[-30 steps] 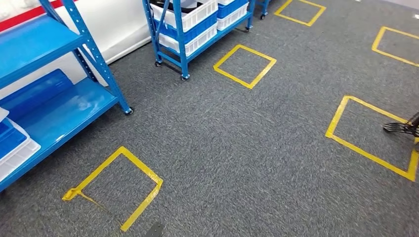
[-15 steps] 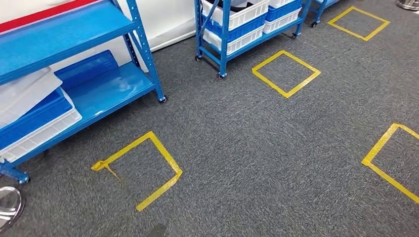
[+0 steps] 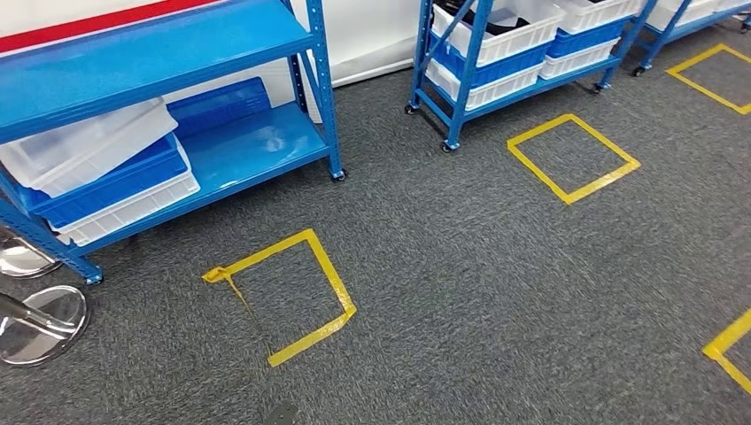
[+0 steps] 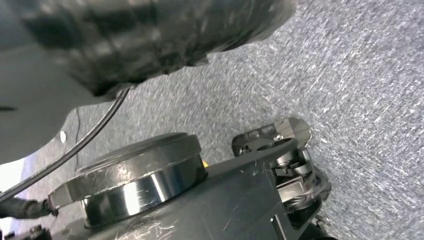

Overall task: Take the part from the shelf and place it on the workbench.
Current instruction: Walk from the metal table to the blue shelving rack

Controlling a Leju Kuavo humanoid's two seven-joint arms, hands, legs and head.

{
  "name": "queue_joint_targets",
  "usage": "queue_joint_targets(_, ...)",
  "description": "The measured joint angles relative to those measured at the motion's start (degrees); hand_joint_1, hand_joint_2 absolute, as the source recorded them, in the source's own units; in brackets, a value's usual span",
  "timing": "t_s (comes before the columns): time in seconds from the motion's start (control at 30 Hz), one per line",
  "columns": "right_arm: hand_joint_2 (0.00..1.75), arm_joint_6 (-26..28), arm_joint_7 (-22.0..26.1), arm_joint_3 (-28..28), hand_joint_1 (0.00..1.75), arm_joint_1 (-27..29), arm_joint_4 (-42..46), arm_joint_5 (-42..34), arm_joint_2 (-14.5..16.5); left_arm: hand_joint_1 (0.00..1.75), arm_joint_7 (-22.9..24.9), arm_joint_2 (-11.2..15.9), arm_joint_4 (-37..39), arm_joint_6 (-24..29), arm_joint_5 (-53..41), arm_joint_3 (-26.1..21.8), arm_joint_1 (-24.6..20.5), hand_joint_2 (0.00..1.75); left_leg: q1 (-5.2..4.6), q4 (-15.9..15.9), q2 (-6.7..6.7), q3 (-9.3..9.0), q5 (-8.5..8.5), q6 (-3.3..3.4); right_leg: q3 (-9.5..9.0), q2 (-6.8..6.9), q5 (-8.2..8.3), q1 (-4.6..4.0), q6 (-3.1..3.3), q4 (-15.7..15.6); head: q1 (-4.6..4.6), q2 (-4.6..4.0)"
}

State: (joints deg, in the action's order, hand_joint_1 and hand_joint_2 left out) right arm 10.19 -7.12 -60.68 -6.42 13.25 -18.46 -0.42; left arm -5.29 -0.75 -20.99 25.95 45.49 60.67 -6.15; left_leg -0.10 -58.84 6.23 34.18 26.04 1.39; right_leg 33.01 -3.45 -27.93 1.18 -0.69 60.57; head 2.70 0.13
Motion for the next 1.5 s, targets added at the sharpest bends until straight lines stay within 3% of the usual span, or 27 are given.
queue_joint_targets(0.07, 0.00, 0.0, -0.1, 0.0, 0.00, -0.2, 0.0, 0.0, 0.0, 0.00, 0.1, 0.0, 0.1, 0.0, 0.0, 0.0, 0.1, 0.00, 0.15, 0.1, 1.04, 0.24, -0.09, -0.63, -0.31, 0.64, -0.05, -0.16, 0.47, -0.3, 0.02, 0.00)
queue_joint_targets(0.1, 0.00, 0.0, -0.1, 0.0, 0.00, -0.3, 0.0, 0.0, 0.0, 0.00, 0.2, 0.0, 0.1, 0.0, -0.1, 0.0, 0.3, 0.00, 0.19, -0.1, 0.68, 0.35, 0.05, -0.90, -0.57, 1.22, 0.06, -0.18, 0.84, -0.5, 0.02, 0.00)
queue_joint_targets(0.17, 0.00, 0.0, -0.2, 0.0, 0.00, -0.3, 0.0, 0.0, 0.0, 0.00, 0.3, 0.0, 0.2, -0.1, -0.1, 0.0, 0.3, 0.00, 0.13, -3.0, -1.91, 1.79, 1.75, -1.38, -1.04, 2.46, 0.32, -0.16, 1.62, -1.1, 0.31, 0.00)
queue_joint_targets(0.23, 0.00, 0.0, -0.2, 0.0, 0.00, -0.2, 0.0, 0.0, 0.0, 0.00, 0.5, 0.0, 0.2, -0.1, -0.2, 0.0, 0.1, 0.00, 0.18, -9.7, -4.73, 5.15, 4.95, -1.76, -1.15, 3.84, 0.25, -0.43, 2.10, -1.2, 0.57, 0.00)
queue_joint_targets(0.3, 0.00, 0.0, -0.3, 0.0, 0.00, -0.1, 0.0, 0.0, 0.0, 0.00, 0.8, 0.0, 0.2, -0.2, -0.3, 0.1, 0.1, 0.00, 0.29, -15.0, -5.39, 8.05, 6.47, -1.97, -1.24, 5.35, 0.02, -0.64, 2.25, -1.2, 0.57, 0.00)
queue_joint_targets(0.33, 0.00, 0.0, -0.3, 0.0, 0.00, -0.1, 0.0, 0.0, 0.0, 0.00, 0.9, 0.0, 0.2, -0.2, -0.4, 0.1, 0.2, 0.00, 0.30, -14.9, -5.52, 8.14, 5.72, -1.97, -1.35, 6.09, -0.13, -0.70, 2.25, -1.2, 0.58, 0.00)
queue_joint_targets(0.4, 0.00, -0.1, -0.4, 0.0, 0.00, -0.1, 0.0, 0.0, 0.0, 0.00, 1.1, 0.0, 0.2, -0.2, -0.4, 0.1, 0.2, 0.00, 0.20, -8.9, -6.52, 5.13, 2.01, -1.68, -1.76, 7.42, -0.47, -0.77, 2.12, -1.2, 0.60, 0.00)
queue_joint_targets(0.47, 0.00, -0.2, -0.4, 0.0, 0.00, -0.1, 0.0, 0.0, 0.0, 0.00, 1.1, 0.0, 0.2, -0.2, -0.5, 0.1, 0.1, 0.00, -0.41, -2.1, -9.09, 1.63, -0.29, -0.97, -2.23, 8.54, -0.89, -0.97, 1.72, -1.2, 0.56, 0.00)
queue_joint_targets(0.5, 0.00, -0.3, -0.4, 0.0, 0.00, -0.2, 0.0, 0.0, 0.0, 0.00, 1.2, 0.0, 0.2, -0.2, -0.5, 0.1, 0.0, 0.00, -0.69, -0.4, -9.92, 0.79, -0.55, -0.62, -2.41, 9.04, -1.07, -1.07, 1.47, -1.2, 0.56, 0.00)
queue_joint_targets(0.53, 0.00, -0.4, -0.5, 0.0, 0.00, -0.2, 0.0, 0.0, 0.0, 0.00, 1.2, 0.0, 0.2, -0.2, -0.6, 0.1, -0.1, 0.00, -0.94, 0.1, -10.05, 0.64, -0.34, -0.34, -2.57, 9.55, -1.22, -1.15, 1.22, -1.3, 0.54, 0.00)
queue_joint_targets(0.6, 0.00, -0.6, -0.5, 0.0, 0.00, -0.3, 0.0, 0.0, 0.0, 0.00, 1.4, 0.0, 0.2, -0.1, -0.6, 0.1, 0.0, 0.00, -0.77, 0.6, -8.61, 0.44, -0.55, 0.12, -2.95, 10.22, -1.55, -1.10, 0.66, -1.4, 0.55, 0.00)
queue_joint_targets(0.67, 0.00, -0.7, -0.5, 0.0, 0.00, -0.4, 0.0, 0.1, 0.0, 0.00, 1.5, 0.0, 0.2, 0.0, -0.7, 0.1, 0.2, 0.00, -0.33, 1.3, -7.30, -0.09, -0.87, 0.65, -2.29, 8.11, -3.05, -0.88, 0.14, 0.7, 0.35, 0.00)
queue_joint_targets(0.73, 0.00, -0.7, -0.6, -0.1, 0.00, -0.3, 0.0, 0.1, 0.0, 0.00, 1.6, 0.0, 0.2, 0.0, -0.7, 0.2, 0.0, 0.00, -0.12, 1.6, -5.94, -0.38, -1.02, 1.01, 0.91, 5.02, -6.31, -0.64, -0.14, 7.2, 0.08, 0.00)
queue_joint_targets(0.8, 0.00, -0.7, -0.6, -0.2, 0.00, -0.2, 0.0, 0.1, 0.0, 0.00, 1.6, 0.0, 0.3, 0.0, -0.7, 0.2, -0.1, 0.00, -0.11, 1.5, -4.37, -0.42, -0.99, 1.14, 4.55, 4.08, -8.25, -0.56, -0.31, 13.6, -0.01, 0.00)
queue_joint_targets(0.83, 0.00, -0.7, -0.6, -0.2, 0.00, -0.1, 0.0, 0.1, 0.0, 0.00, 1.7, 0.0, 0.3, 0.0, -0.7, 0.2, 0.0, 0.00, -0.08, 1.4, -3.52, -0.47, -0.94, 1.14, 5.24, 3.96, -7.58, -0.52, -0.36, 14.2, -0.01, 0.00)
queue_joint_targets(0.87, 0.00, -0.7, -0.6, -0.2, 0.00, -0.1, 0.0, 0.1, 0.0, 0.00, 1.7, 0.0, 0.3, 0.0, -0.7, 0.2, 0.0, 0.00, -0.03, 1.3, -2.62, -0.56, -0.88, 1.07, 4.91, 3.75, -5.82, -0.43, -0.39, 12.6, -0.01, 0.00)
queue_joint_targets(0.9, 0.00, -0.7, -0.6, -0.2, 0.00, -0.1, 0.0, 0.1, 0.0, 0.00, 1.7, 0.0, 0.3, 0.0, -0.7, 0.2, 0.1, 0.00, 0.05, 1.1, -1.73, -0.63, -0.77, 0.91, 3.68, 3.05, -3.37, -0.26, -0.43, 9.2, -0.02, 0.00)
queue_joint_targets(0.97, 0.00, -0.7, -0.6, -0.2, 0.00, 0.0, 0.0, 0.1, 0.0, 0.00, 1.7, 0.0, 0.3, 0.0, -0.7, 0.2, 0.0, 0.00, 0.12, 0.5, -0.12, -0.40, -0.41, 0.36, 0.99, 0.06, -0.09, 0.18, -0.50, 2.3, 0.00, 0.00)
queue_joint_targets(1.03, 0.00, -0.7, -0.6, -0.2, 0.00, -0.1, 0.0, 0.1, 0.0, 0.00, 1.7, 0.0, 0.3, 0.0, -0.7, 0.2, 0.0, 0.00, 0.18, 0.1, 1.14, 0.07, -0.25, -0.30, 0.07, -1.45, 0.33, 0.23, -0.33, -0.2, 0.02, 0.00)
queue_joint_targets(1.1, 0.00, -0.7, -0.6, -0.3, 0.00, -0.3, 0.0, 0.2, 0.0, 0.00, 1.7, 0.0, 0.3, 0.0, -0.7, 0.2, 0.1, 0.00, 0.36, 0.1, 2.05, 0.41, -0.34, -0.94, -0.27, -0.04, 0.46, 0.05, 0.31, -0.5, -0.02, 0.00)
queue_joint_targets(1.17, 0.00, -0.7, -0.6, -0.3, 0.00, -0.3, 0.0, 0.2, 0.0, 0.00, 1.9, 0.0, 0.3, 0.0, -0.7, 0.3, 0.3, 0.00, 0.27, -1.4, -0.23, 1.27, 0.72, -1.49, -0.77, 1.45, 0.72, 0.05, 1.08, -1.0, 0.14, 0.00)
queue_joint_targets(1.23, 0.00, -0.7, -0.6, -0.3, 0.00, -0.3, 0.0, 0.2, 0.0, 0.00, 2.0, 0.0, 0.3, 0.0, -0.7, 0.3, 0.2, 0.00, 0.18, -7.0, -4.06, 3.95, 3.87, -1.88, -0.92, 3.02, 0.77, -0.14, 1.60, -1.3, 0.48, 0.00)
queue_joint_targets(1.3, 0.00, -0.7, -0.6, -0.3, 0.00, -0.2, 0.0, 0.2, 0.0, 0.00, 2.0, 0.0, 0.3, 0.0, -0.7, 0.4, 0.0, 0.00, 0.28, -13.9, -5.39, 7.44, 6.70, -2.15, -0.98, 4.79, 0.57, -0.38, 1.85, -1.3, 0.63, 0.00)
queue_joint_targets(1.33, 0.00, -0.8, -0.6, -0.3, 0.00, -0.1, 0.0, 0.2, 0.0, 0.00, 2.1, 0.0, 0.3, 0.0, -0.6, 0.5, 0.0, 0.00, 0.29, -15.4, -5.58, 8.24, 6.78, -2.19, -1.06, 5.68, 0.43, -0.45, 1.89, -1.3, 0.63, 0.00)
queue_joint_targets(1.37, 0.00, -0.8, -0.6, -0.3, 0.00, -0.1, 0.0, 0.2, 0.0, 0.00, 2.1, 0.0, 0.3, 0.0, -0.6, 0.5, 0.1, 0.00, 0.30, -14.7, -5.71, 7.95, 5.77, -2.16, -1.19, 6.34, 0.28, -0.51, 1.86, -1.3, 0.63, 0.00)
queue_joint_targets(1.43, 0.00, -0.8, -0.5, -0.3, 0.00, -0.1, 0.0, 0.1, 0.0, 0.00, 2.2, 0.0, 0.3, -0.1, -0.4, 0.6, 0.1, 0.00, 0.25, -7.6, -6.23, 4.29, 1.98, -1.81, -1.60, 7.31, -0.05, -0.57, 1.66, -1.3, 0.62, 0.00)
queue_joint_targets(1.5, 0.00, -0.7, -0.1, -0.3, 0.00, -0.3, 0.0, -0.2, 0.0, 0.00, 2.1, 0.1, 0.3, -0.1, -0.1, 0.6, 0.1, 0.00, -0.11, -1.2, -6.81, 0.79, -0.17, -1.18, -1.92, 7.81, -0.36, -0.69, 1.23, -1.3, 0.58, 0.00)
